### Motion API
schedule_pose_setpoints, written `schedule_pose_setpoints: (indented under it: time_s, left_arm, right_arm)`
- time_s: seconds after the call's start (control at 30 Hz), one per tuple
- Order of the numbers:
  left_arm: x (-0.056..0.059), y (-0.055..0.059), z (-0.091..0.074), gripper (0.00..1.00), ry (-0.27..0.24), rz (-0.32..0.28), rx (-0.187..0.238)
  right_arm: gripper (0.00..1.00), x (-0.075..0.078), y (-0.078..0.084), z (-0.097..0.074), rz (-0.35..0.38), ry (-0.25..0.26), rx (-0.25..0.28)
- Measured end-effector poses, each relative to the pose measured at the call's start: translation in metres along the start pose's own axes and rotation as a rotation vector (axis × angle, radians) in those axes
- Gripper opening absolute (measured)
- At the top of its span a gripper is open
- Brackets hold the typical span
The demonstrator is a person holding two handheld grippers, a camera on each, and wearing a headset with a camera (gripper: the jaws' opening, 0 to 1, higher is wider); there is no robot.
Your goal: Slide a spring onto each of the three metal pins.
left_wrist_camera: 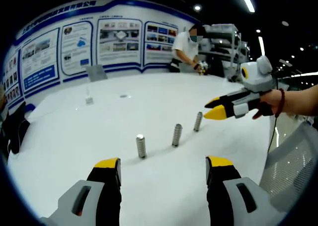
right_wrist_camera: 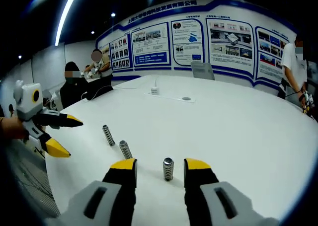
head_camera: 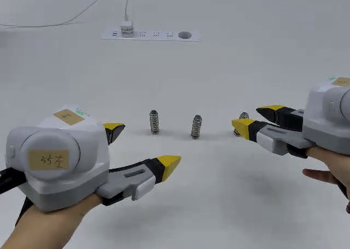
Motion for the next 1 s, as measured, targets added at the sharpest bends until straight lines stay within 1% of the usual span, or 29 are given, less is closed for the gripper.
schedule_pose_setpoints:
  time_s: [0.07, 0.17, 0.23, 0.3, 0.4, 0.47, 0.57, 0.73, 0.87, 1.0]
  left_arm:
    - [-0.002, -0.002, -0.003, 0.71, -0.004, -0.002, 0.003]
    - [-0.003, -0.005, -0.007, 0.72, -0.005, -0.009, 0.004]
    - [-0.004, -0.008, -0.01, 0.73, -0.005, -0.013, 0.009]
    - [-0.004, -0.008, -0.013, 0.74, -0.011, -0.006, -0.003]
    - [-0.004, -0.011, -0.017, 0.75, -0.01, -0.007, 0.005]
    - [-0.004, -0.011, -0.02, 0.76, -0.008, -0.012, 0.007]
    - [-0.004, -0.011, -0.025, 0.77, -0.011, -0.005, -0.003]
    - [-0.004, -0.013, -0.032, 0.8, -0.011, -0.009, 0.002]
    - [-0.003, -0.011, -0.035, 0.83, -0.011, -0.001, -0.011]
    - [-0.003, -0.01, -0.038, 0.85, -0.01, -0.004, -0.011]
  right_arm:
    - [0.43, -0.003, -0.003, -0.006, -0.001, -0.005, 0.009]
    - [0.5, -0.007, -0.004, -0.013, 0.002, -0.014, -0.009]
    - [0.53, -0.011, -0.006, -0.019, -0.007, -0.025, -0.006]
    - [0.55, -0.015, -0.007, -0.023, -0.007, -0.036, -0.014]
    - [0.59, -0.019, -0.009, -0.03, -0.002, -0.045, -0.01]
    - [0.61, -0.022, -0.009, -0.035, 0.002, -0.052, -0.011]
    - [0.64, -0.024, -0.008, -0.039, 0.002, -0.057, -0.015]
    - [0.68, -0.028, -0.006, -0.045, 0.008, -0.061, -0.022]
    - [0.71, -0.031, -0.004, -0.049, 0.005, -0.063, -0.023]
    - [0.74, -0.033, -0.003, -0.053, 0.016, -0.067, -0.018]
Point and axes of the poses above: the centre of the closed fingertips' face, and the gripper's own axes: z roughly forward along the fingers, x roughly to its right, y roughly out of its underside, the point moved 3 cm from there along -z, roughly backward along the fingers, and after that the axes turned 4 degrees about y, right-handed, at the moved point
